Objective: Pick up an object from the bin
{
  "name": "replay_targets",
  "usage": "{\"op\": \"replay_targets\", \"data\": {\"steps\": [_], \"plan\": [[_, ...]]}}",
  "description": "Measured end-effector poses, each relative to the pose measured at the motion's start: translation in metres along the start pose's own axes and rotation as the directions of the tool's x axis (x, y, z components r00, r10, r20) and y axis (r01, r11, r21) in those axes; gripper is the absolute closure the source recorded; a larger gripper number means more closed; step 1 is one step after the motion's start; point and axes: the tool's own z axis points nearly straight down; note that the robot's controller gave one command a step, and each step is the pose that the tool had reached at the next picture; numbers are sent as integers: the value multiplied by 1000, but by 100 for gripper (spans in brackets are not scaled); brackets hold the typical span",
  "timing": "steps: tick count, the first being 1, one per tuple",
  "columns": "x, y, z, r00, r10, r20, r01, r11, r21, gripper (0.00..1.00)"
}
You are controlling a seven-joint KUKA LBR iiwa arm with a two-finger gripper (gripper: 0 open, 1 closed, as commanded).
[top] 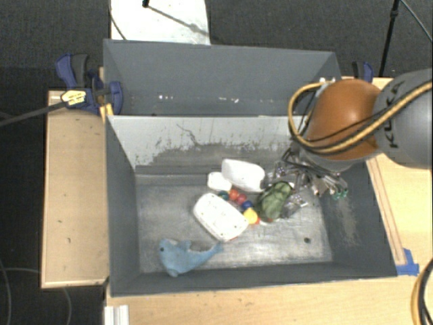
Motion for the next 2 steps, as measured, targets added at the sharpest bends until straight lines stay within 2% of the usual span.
{"op": "replay_targets", "data": {"steps": [1,2], "plan": [[0,0,0,1000,1,0,-1,1000,0,100],[-17,11,-11,1000,20,-12,-20,1000,-1,100]]}}
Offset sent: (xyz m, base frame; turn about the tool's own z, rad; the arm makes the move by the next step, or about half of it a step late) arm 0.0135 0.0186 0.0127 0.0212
